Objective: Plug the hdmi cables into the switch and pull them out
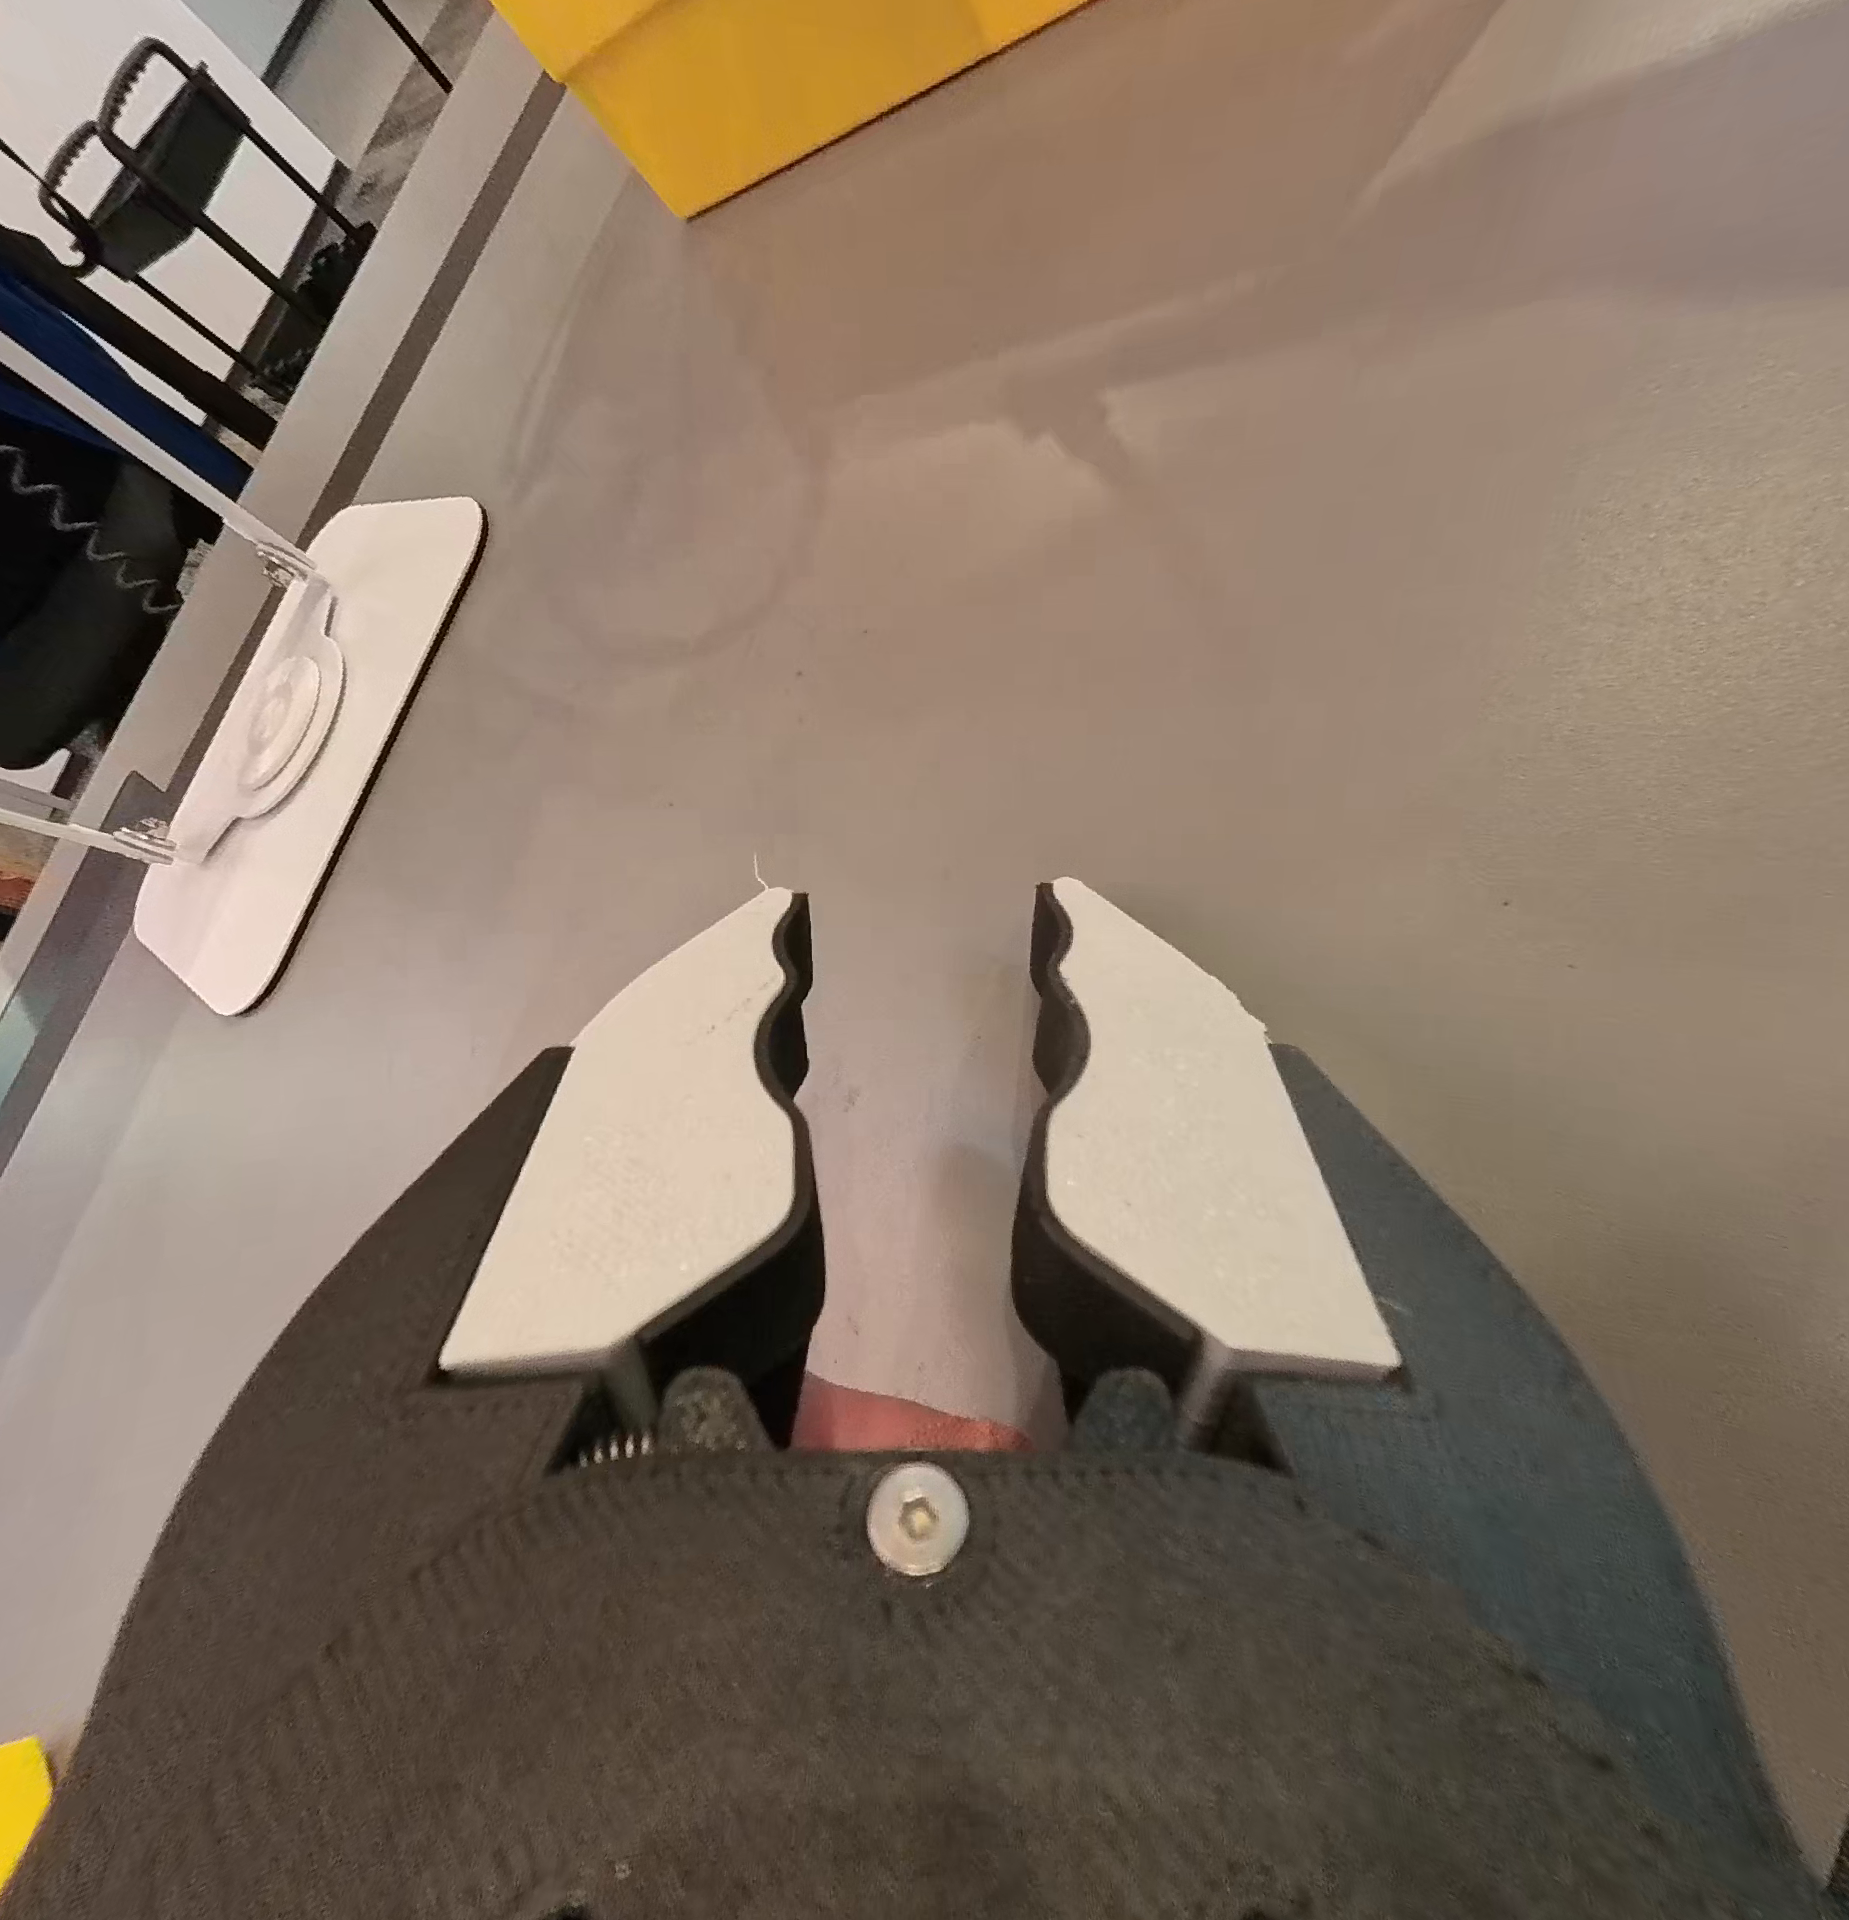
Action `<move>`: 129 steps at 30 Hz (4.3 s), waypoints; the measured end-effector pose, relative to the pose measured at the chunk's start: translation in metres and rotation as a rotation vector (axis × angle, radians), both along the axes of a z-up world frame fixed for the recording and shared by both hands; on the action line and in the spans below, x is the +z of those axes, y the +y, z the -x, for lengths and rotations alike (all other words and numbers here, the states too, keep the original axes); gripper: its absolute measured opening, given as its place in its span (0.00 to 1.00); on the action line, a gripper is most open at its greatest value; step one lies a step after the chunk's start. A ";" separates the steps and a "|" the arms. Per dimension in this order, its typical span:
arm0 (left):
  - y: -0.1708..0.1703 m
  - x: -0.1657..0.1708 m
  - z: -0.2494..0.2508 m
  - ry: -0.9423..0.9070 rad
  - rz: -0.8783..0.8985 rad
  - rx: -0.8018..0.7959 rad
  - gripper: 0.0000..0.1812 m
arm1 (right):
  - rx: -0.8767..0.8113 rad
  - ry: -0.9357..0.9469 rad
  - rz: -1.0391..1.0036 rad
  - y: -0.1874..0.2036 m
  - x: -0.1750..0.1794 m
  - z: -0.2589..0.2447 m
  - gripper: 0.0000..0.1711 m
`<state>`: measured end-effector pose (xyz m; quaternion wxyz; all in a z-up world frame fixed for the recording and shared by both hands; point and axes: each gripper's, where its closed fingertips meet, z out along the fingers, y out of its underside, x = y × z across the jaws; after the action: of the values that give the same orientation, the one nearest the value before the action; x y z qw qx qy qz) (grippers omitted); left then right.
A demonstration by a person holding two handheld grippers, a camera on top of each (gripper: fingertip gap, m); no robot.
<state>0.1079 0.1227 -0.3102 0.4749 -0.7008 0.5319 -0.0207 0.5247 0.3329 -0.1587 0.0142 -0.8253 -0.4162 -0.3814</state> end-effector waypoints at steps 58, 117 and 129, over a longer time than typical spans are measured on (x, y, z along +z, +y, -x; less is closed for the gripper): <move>0.001 0.001 -0.001 0.002 -0.005 -0.003 0.22 | 0.917 0.002 0.251 -0.096 -0.099 0.260 0.00; 0.001 -0.001 -0.002 -0.006 0.032 -0.014 0.22 | 0.238 0.751 0.076 0.077 -0.059 0.137 0.00; 0.000 -0.001 -0.002 0.000 0.013 -0.015 0.21 | 0.046 0.625 0.328 0.083 -0.130 0.125 0.00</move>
<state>0.1101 0.1225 -0.3107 0.4703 -0.6998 0.5370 -0.0276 0.3999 0.4156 -0.2886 0.0166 -0.8838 -0.4661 -0.0379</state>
